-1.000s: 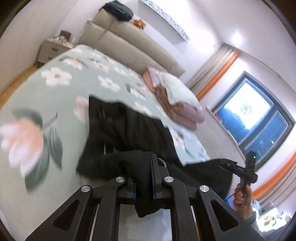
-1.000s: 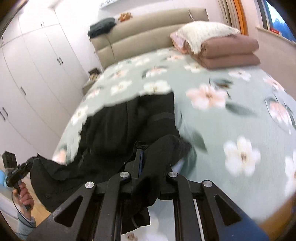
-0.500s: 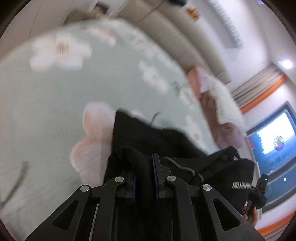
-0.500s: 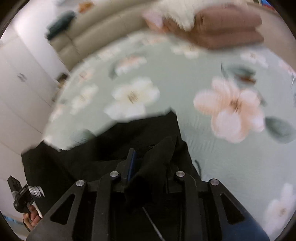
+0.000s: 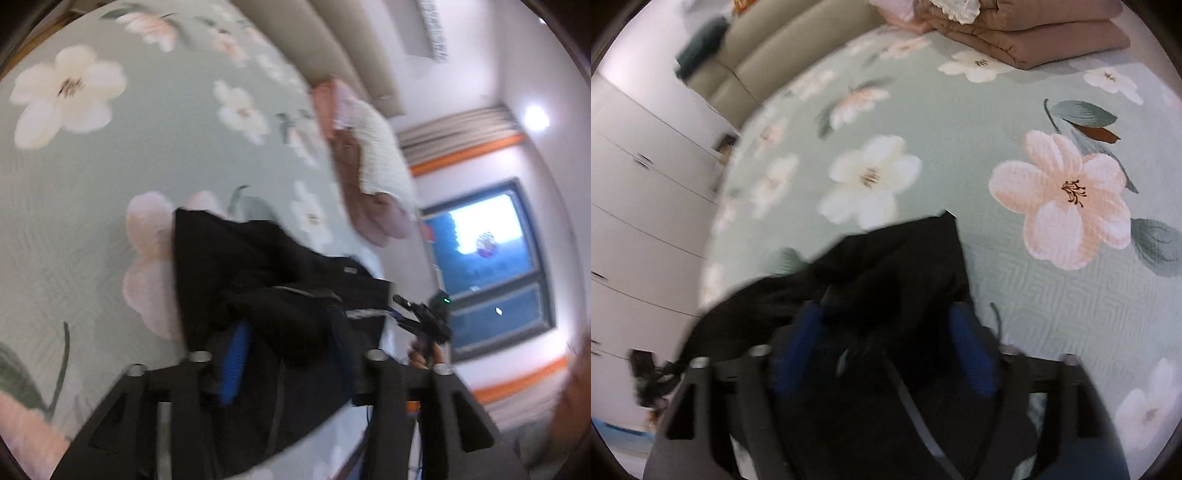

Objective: Fold large clothes
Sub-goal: 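Lower the folded hem onto the jacket and open both grippers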

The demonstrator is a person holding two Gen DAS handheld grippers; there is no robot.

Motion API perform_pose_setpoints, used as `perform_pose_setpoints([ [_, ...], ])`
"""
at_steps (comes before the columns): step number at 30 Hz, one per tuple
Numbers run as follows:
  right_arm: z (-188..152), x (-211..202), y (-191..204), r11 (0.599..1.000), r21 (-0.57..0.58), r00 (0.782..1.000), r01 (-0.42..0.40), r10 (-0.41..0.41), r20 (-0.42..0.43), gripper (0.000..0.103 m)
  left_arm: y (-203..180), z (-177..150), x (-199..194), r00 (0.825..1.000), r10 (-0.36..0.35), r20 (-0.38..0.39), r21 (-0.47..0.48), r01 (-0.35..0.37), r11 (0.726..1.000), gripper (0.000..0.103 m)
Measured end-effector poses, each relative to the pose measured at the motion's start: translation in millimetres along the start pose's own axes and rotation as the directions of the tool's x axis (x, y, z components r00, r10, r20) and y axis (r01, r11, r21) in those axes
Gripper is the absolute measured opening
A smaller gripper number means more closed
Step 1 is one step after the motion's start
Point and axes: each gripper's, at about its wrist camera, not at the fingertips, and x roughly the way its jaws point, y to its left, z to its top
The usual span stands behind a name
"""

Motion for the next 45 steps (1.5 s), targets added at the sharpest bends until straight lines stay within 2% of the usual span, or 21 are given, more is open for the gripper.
perform_pose_setpoints([
  [2,3.5,-16.4,5.0,0.999,-0.03,1.0,-0.013,0.013,0.01,0.087,-9.3,0.9,-14.8,0.997,0.064,0.047,0.039,-0.066,0.997,0.079],
  [3,6.1,-17.1,9.1,0.998,-0.061,1.0,0.021,-0.02,0.009,0.087,-9.1,2.8,-16.4,0.993,0.105,0.057,0.043,-0.107,0.993,0.079],
  [6,14.3,5.3,24.8,0.964,-0.213,0.987,0.16,-0.163,0.001,0.087,7.8,9.6,-6.1,0.988,0.151,0.042,-0.006,-0.151,0.989,0.079],
  [7,17.1,19.2,30.0,0.943,-0.269,0.979,0.197,-0.204,0.0,0.087,16.6,11.5,3.7,0.98,0.194,0.04,-0.018,-0.194,0.981,0.079],
  [10,23.1,54.1,39.0,0.885,-0.411,0.97,0.217,-0.242,-0.008,0.087,41.9,16.0,42.1,0.944,0.328,-0.023,-0.044,-0.329,0.943,0.079],
  [12,23.5,73.8,40.3,0.834,-0.493,0.959,0.246,-0.285,-0.002,0.087,50.5,16.5,59.6,0.933,0.355,-0.061,-0.026,-0.357,0.934,0.078],
  [14,20.6,83.4,35.0,0.815,-0.526,0.954,0.245,-0.3,-0.02,0.087,53.3,15.4,68.9,0.921,0.383,-0.071,0.008,-0.384,0.924,0.078],
  [16,19.2,91.3,28.3,0.814,-0.543,0.959,0.206,-0.278,-0.052,0.087,61.0,15.8,79.2,0.921,0.377,-0.097,0.001,-0.378,0.926,0.078],
  [20,40.3,124.7,19.1,0.856,-0.504,0.969,0.115,-0.207,-0.132,0.085,84.7,21.6,95.1,0.955,0.273,-0.118,-0.114,-0.286,0.951,0.078],
  [21,46.8,135.8,14.4,0.876,-0.47,0.967,0.104,-0.199,-0.158,0.076,89.9,23.7,93.4,0.961,0.264,-0.078,-0.149,-0.273,0.95,0.078],
  [22,48.8,138.8,13.0,0.89,-0.449,0.971,0.086,-0.176,-0.162,0.048,92.3,23.6,93.0,0.964,0.263,-0.038,-0.166,-0.266,0.95,0.075],
  [23,47.7,134.2,13.4,0.896,-0.439,0.978,0.071,-0.149,-0.147,0.031,90.9,21.9,90.9,0.966,0.257,0.008,-0.167,-0.252,0.953,0.047],
  [24,43.0,127.0,16.4,0.888,-0.448,0.98,0.099,-0.166,-0.112,0.028,85.5,19.7,88.7,0.97,0.241,0.028,-0.154,-0.234,0.96,0.018],
  [26,29.9,101.8,25.3,0.858,-0.484,0.979,0.174,-0.203,-0.008,0.022,67.8,13.6,79.5,0.96,0.268,0.086,-0.101,-0.259,0.961,0.014],
  [27,22.8,86.9,31.0,0.846,-0.491,0.975,0.209,-0.222,0.032,0.022,52.8,10.1,72.2,0.951,0.287,0.118,-0.059,-0.282,0.958,0.012],
  [29,15.2,58.3,43.9,0.827,-0.497,0.965,0.261,-0.239,0.11,0.021,32.4,10.3,60.2,0.945,0.288,0.154,-0.027,-0.288,0.957,0.011],
  [32,22.2,20.8,67.9,0.784,-0.504,0.93,0.363,-0.276,0.242,0.021,4.3,21.4,48.6,0.937,0.29,0.193,0.034,-0.302,0.953,0.011],
  [34,33.1,9.0,74.0,0.795,-0.484,0.926,0.366,-0.263,0.269,0.021,-8.0,32.8,47.3,0.936,0.281,0.211,0.062,-0.3,0.952,0.011],
  [38,46.7,26.3,79.1,0.752,-0.496,0.899,0.435,-0.329,0.289,0.021,-18.6,60.9,57.0,0.932,0.282,0.228,0.097,-0.31,0.946,0.011],
  [42,59.7,48.8,71.6,0.764,-0.454,0.887,0.459,-0.36,0.29,0.021,-7.9,78.2,70.7,0.918,0.318,0.239,0.06,-0.34,0.938,0.011],
  [45,79.7,53.6,70.9,0.767,-0.421,0.869,0.485,-0.369,0.329,0.021,-8.3,99.9,74.1,0.906,0.306,0.292,0.041,-0.332,0.942,0.011],
])
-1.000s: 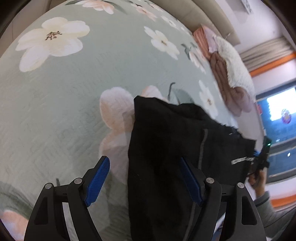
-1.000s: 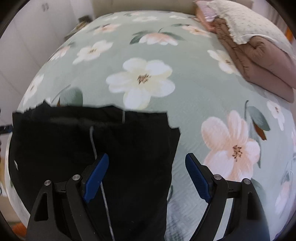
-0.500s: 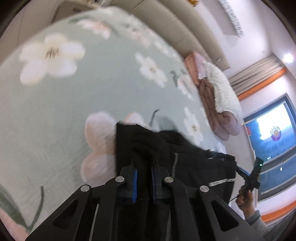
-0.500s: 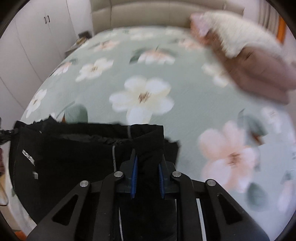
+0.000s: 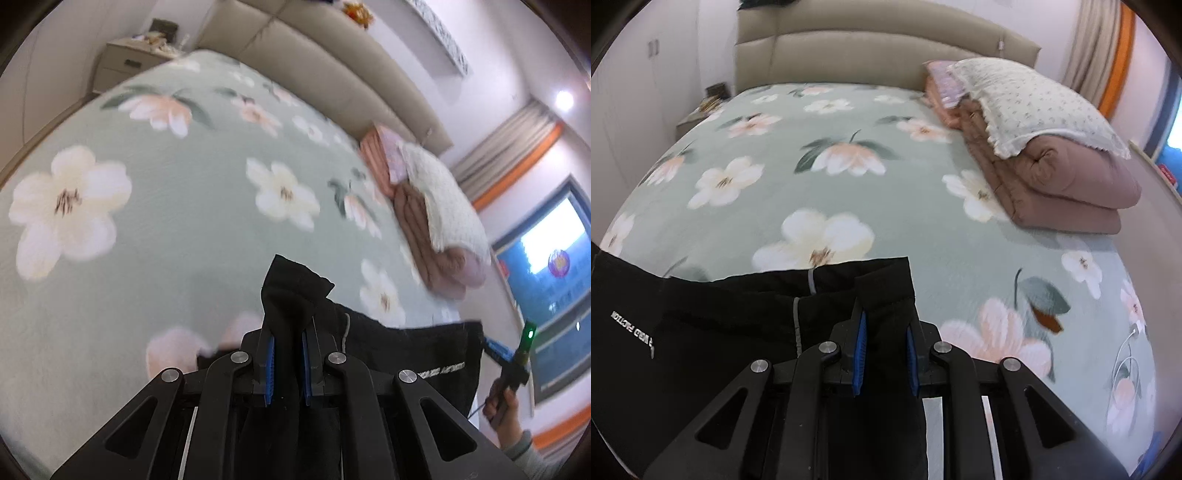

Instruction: Fold large clothes

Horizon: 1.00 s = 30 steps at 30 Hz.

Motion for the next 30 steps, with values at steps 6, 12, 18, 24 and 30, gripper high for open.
perform_pose_setpoints([
  [6,17.1,60.7,-7.1,0.997,0.033,0.994,0.068,-0.065,-0.086,0.021,9.9,19.3,42.4,0.994,0.104,-0.041,-0.002,-0.104,0.995,0.012],
  [12,-43.5,154.3,8.4,0.998,0.062,0.933,0.018,0.006,-0.359,0.028,67.0,-35.6,98.8,0.939,0.162,-0.305,-0.137,-0.212,0.968,0.017],
  [18,-34.9,128.5,-12.0,0.991,0.131,0.94,0.029,0.018,-0.341,0.049,56.9,-12.1,68.7,0.955,0.193,-0.226,-0.097,-0.219,0.971,0.025],
  [24,-15.9,14.2,9.9,0.984,0.125,0.97,-0.127,0.15,-0.191,0.062,-37.0,2.4,-8.6,0.95,0.311,-0.018,0.182,-0.303,0.936,0.048],
  [30,-46.4,-11.9,113.1,0.955,0.01,0.923,-0.298,0.29,-0.251,0.073,-97.5,-75.3,29.7,0.974,0.15,-0.168,0.223,-0.111,0.968,0.052],
])
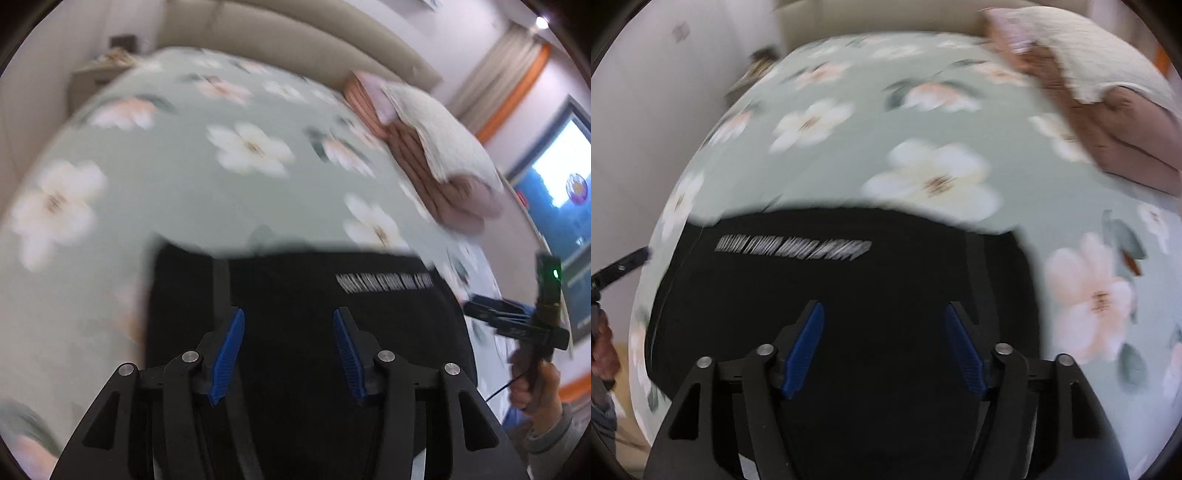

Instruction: Fold large clothes

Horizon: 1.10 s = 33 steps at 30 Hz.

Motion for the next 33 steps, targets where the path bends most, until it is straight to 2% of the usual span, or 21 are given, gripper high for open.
perform_pose_setpoints([
  [1,-7.3,14.8,14.2,0.999,-0.037,1.0,-0.004,0.004,-0.025,0.073,-5.8,-9.9,12.1,1.0,0.024,-0.016,0.007,-0.024,1.0,0.052],
  [2,-13.6,30.4,24.9,0.998,-0.065,0.999,0.003,-0.007,-0.052,0.074,-9.1,-22.7,26.8,0.997,0.076,-0.026,0.006,-0.076,0.997,0.052],
  [3,-22.3,46.2,31.3,0.996,-0.088,0.997,0.033,-0.039,-0.062,0.075,-9.4,-33.6,37.5,0.993,0.112,-0.023,0.009,-0.112,0.994,0.052],
  [5,-34.4,60.8,32.4,0.997,-0.071,0.999,0.032,-0.034,-0.034,0.077,-2.7,-54.3,54.3,0.989,0.145,0.017,-0.009,-0.145,0.989,0.053],
  [7,-37.7,64.0,25.9,1.0,-0.015,1.0,-0.002,0.002,-0.026,0.077,4.1,-55.5,65.5,0.988,0.152,-0.005,-0.059,-0.152,0.987,0.053],
  [10,-32.8,61.4,30.6,0.999,-0.03,0.998,0.021,-0.023,-0.056,0.077,-2.9,-42.0,67.2,0.98,0.192,-0.062,-0.033,-0.194,0.98,0.053],
  [12,-18.6,49.1,32.9,1.0,-0.025,0.996,0.01,-0.012,-0.083,0.069,-14.4,-32.2,56.6,0.979,0.189,-0.082,0.004,-0.189,0.982,0.05],
  [13,-8.1,36.1,34.1,1.0,-0.013,0.999,-0.012,0.012,-0.045,0.068,-21.7,-25.2,45.5,0.988,0.149,-0.05,0.018,-0.148,0.989,0.05],
  [15,13.6,16.7,38.0,1.0,0.009,0.998,-0.029,0.029,0.058,0.068,-28.4,-14.3,32.0,0.994,0.106,0.01,0.019,-0.106,0.994,0.052],
  [17,33.3,26.2,44.2,1.0,0.019,0.996,-0.017,0.015,0.093,0.075,-23.4,-5.3,40.8,0.995,0.097,0.006,-0.038,-0.096,0.995,0.053],
  [18,37.8,41.1,46.8,1.0,0.015,0.998,-0.002,0.001,0.067,0.075,-13.2,-3.2,51.7,0.993,0.117,-0.015,-0.085,-0.118,0.989,0.053],
  [19,40.3,68.5,48.5,1.0,0.01,1.0,0.015,-0.015,-0.006,0.075,4.1,-4.3,67.8,0.983,0.174,-0.059,-0.147,-0.181,0.972,0.053],
  [20,39.2,91.7,48.6,1.0,0.014,0.998,0.019,-0.018,-0.062,0.076,18.0,-8.3,77.4,0.982,0.17,-0.078,-0.199,-0.183,0.963,0.053],
  [21,34.8,100.7,45.7,1.0,0.025,0.998,0.012,-0.01,-0.063,0.077,30.2,-11.9,83.8,0.988,0.133,-0.072,-0.238,-0.147,0.96,0.053],
  [22,33.7,102.3,43.9,0.999,0.034,0.999,0.0,0.001,-0.041,0.078,33.7,-12.1,85.5,0.99,0.129,-0.065,-0.241,-0.141,0.96,0.052],
  [26,24.8,79.9,41.2,0.999,0.031,0.999,-0.042,0.043,-0.018,0.074,18.2,-9.9,73.1,0.985,0.167,-0.052,-0.158,-0.173,0.972,0.052],
  [30,-4.1,21.9,26.9,0.99,0.01,0.989,-0.143,0.142,0.026,0.074,7.1,-31.4,18.4,0.994,0.106,-0.004,-0.085,-0.106,0.991,0.052],
  [33,-39.4,-15.9,28.2,0.993,-0.028,0.993,-0.118,0.119,0.012,0.074,0.8,-59.8,-16.3,0.986,0.169,0.011,-0.013,-0.169,0.986,0.052],
])
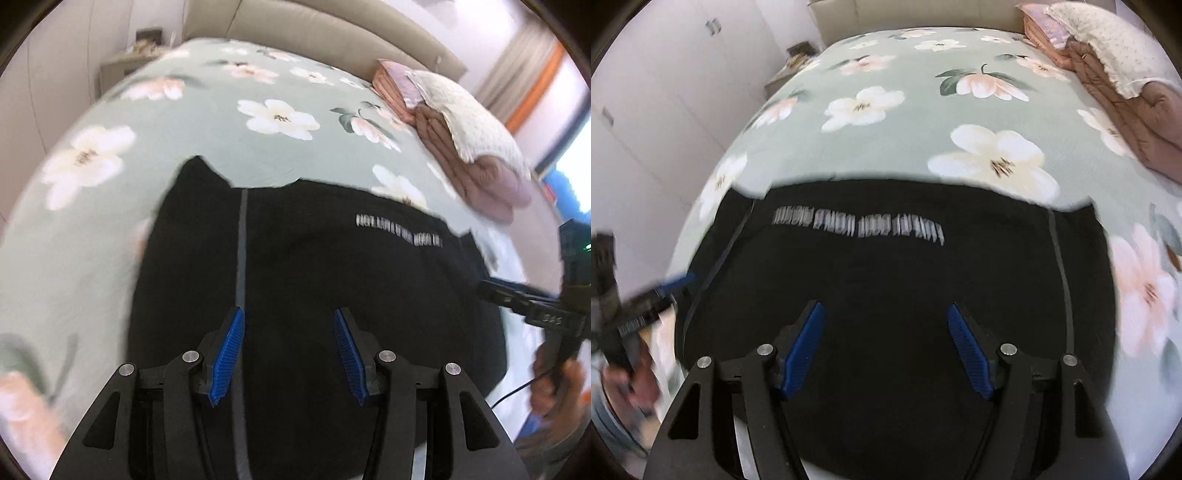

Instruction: Fold large clothes

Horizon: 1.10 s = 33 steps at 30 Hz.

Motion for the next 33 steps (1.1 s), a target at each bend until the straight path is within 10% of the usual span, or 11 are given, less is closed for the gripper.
perform_pose_setpoints([
  [6,-59.9,37.3,-8.0,0.998,0.002,0.987,0.055,-0.054,-0.149,0.075,24.5,-45.4,33.2,0.989,0.095,-0.114,-0.059,-0.102,0.993,0.055],
  [14,-63.2,19.4,-28.4,0.995,0.095,0.994,-0.008,0.018,-0.103,0.076,10.0,-34.3,19.1,0.983,0.15,-0.105,-0.016,-0.152,0.988,0.058],
  [21,-76.7,-36.6,-91.0,0.967,0.238,0.995,0.095,-0.089,-0.036,0.079,1.5,-11.7,-1.6,0.992,0.122,-0.043,-0.003,-0.122,0.993,0.058],
  [25,-77.1,-37.1,-139.4,0.941,0.331,0.997,0.076,-0.072,-0.022,0.08,42.4,4.8,-10.3,0.988,0.156,-0.015,-0.143,-0.157,0.977,0.058],
  [29,-65.8,-18.9,-164.0,0.941,0.337,0.999,0.039,-0.03,-0.032,0.08,97.6,12.4,-4.3,0.999,0.025,-0.041,-0.311,-0.037,0.95,0.058],
  [33,-54.1,3.4,-171.4,0.947,0.32,0.998,-0.005,0.022,-0.05,0.091,135.0,8.8,40.8,0.97,-0.187,-0.158,-0.424,0.105,0.9,0.059],
])
